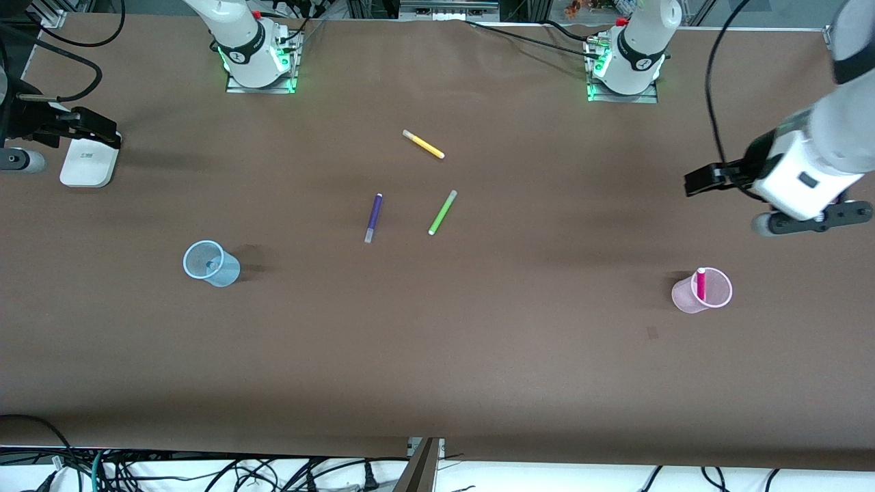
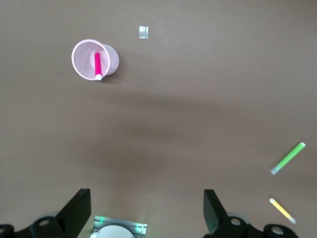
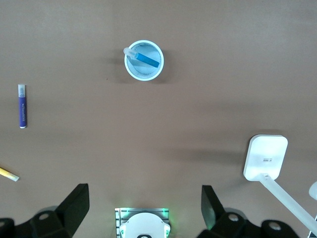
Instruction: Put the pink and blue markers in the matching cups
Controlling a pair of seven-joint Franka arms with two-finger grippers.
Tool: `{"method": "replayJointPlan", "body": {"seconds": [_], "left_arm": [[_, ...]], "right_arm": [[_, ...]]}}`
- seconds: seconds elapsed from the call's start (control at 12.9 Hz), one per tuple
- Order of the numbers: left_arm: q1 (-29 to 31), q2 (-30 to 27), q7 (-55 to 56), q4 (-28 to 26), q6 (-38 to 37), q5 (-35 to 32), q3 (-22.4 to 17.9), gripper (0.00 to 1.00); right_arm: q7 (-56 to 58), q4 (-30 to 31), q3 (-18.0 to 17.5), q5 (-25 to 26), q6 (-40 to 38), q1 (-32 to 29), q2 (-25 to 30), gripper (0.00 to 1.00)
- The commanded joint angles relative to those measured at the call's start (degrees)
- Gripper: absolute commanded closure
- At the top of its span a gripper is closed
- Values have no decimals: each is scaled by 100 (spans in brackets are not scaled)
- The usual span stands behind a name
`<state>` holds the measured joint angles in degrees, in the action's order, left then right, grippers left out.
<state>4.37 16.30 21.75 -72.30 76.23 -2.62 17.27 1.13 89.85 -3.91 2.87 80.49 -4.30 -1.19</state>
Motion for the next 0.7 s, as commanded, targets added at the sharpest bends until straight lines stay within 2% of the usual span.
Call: {"method": "replayJointPlan", "body": {"seconds": [0.0,0.23,0.31,0.47,0.54,0.62], "left_arm": [[-435,-39,407,-231,243,-273,-66,0],[-437,-126,392,-556,446,-362,-31,0],[-393,-335,374,-966,489,-362,-31,0],[-149,-1159,52,-2334,1355,-284,-31,0],[53,-1442,-421,-2776,1647,-187,-31,0],[168,-1497,-626,-2859,1693,-99,-31,0]], "right_arm": [[115,24,5,64,64,-44,40,0],[133,-178,13,64,55,-71,-100,0],[124,-178,13,64,64,-62,-100,0],[124,-178,13,55,64,-62,-109,0],[124,-178,13,55,64,-71,-109,0],[124,-178,31,47,72,-71,-109,0]]}}
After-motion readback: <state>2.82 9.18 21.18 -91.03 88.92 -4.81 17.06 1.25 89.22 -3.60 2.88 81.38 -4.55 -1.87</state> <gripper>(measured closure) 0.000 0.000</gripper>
